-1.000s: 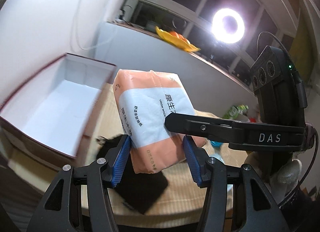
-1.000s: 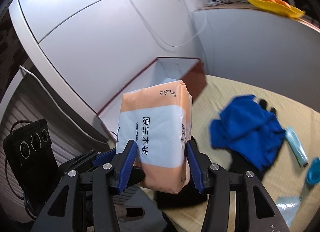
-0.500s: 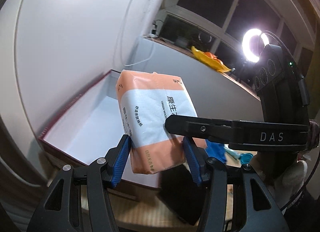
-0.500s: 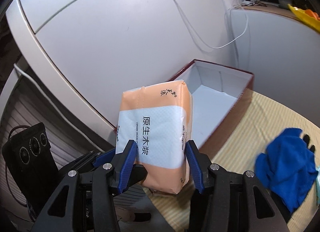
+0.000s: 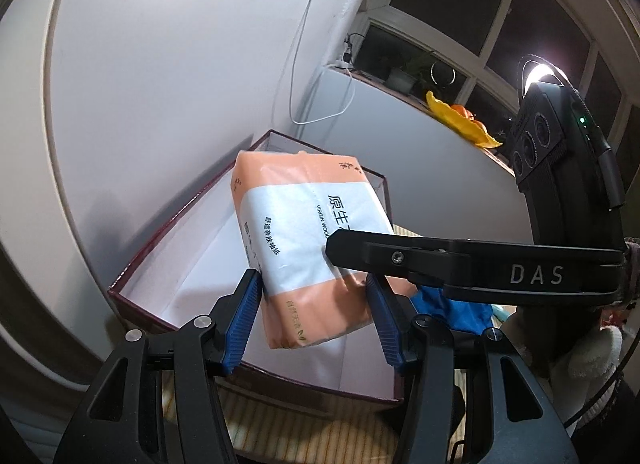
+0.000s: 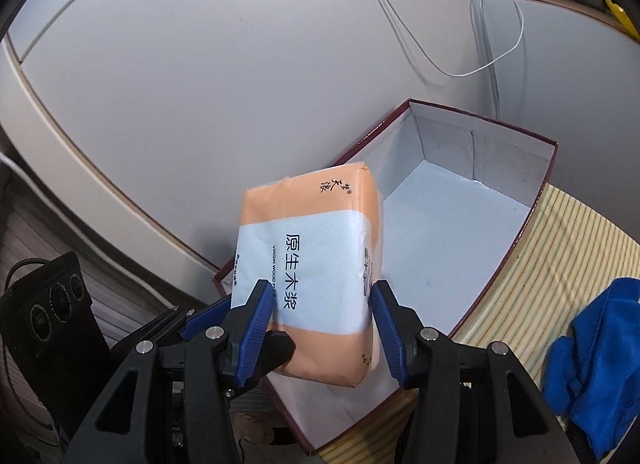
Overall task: Organize soft objects
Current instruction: 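Carry the tissue pack into the red-brown box and open the right gripper, then move the right gripper back to the black velvet pouch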
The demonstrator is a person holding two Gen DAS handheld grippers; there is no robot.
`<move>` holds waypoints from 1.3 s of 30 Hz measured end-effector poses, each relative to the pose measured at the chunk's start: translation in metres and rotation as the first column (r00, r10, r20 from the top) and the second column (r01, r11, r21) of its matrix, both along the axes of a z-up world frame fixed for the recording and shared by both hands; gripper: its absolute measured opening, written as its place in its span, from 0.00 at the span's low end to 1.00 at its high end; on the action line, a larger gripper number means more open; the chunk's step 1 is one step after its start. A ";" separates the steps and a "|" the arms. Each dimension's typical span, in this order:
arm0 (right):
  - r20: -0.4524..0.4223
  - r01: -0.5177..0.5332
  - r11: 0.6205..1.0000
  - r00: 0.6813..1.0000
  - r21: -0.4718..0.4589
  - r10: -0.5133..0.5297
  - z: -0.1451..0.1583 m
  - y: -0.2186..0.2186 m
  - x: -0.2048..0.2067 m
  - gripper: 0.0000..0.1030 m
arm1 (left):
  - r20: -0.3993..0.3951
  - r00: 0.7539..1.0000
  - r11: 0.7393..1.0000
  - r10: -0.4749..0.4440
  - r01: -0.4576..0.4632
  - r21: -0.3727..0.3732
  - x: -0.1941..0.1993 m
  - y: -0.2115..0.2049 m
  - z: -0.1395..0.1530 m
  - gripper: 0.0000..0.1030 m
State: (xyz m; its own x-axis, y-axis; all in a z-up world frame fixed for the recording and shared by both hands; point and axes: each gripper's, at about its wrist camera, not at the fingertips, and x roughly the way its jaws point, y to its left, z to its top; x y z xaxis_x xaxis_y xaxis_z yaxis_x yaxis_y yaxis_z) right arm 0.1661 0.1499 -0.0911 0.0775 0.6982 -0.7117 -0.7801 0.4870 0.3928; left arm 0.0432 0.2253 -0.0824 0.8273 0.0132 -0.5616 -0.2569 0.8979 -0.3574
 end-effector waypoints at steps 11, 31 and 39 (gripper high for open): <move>0.029 0.030 0.999 0.999 -0.018 -0.029 0.001 -0.008 0.006 0.59 | -0.013 0.999 0.999 0.046 -0.046 0.029 -0.007 0.001 -0.001 0.51; 0.150 0.113 0.993 0.983 -0.027 -0.108 0.021 -0.112 0.001 0.63 | 0.032 0.999 1.000 0.007 -0.007 0.015 -0.041 -0.035 0.015 0.53; 0.193 0.148 0.989 0.970 -0.005 -0.144 0.035 -0.185 -0.006 0.63 | 0.004 0.998 0.998 -0.064 0.064 -0.010 -0.050 -0.067 0.006 0.53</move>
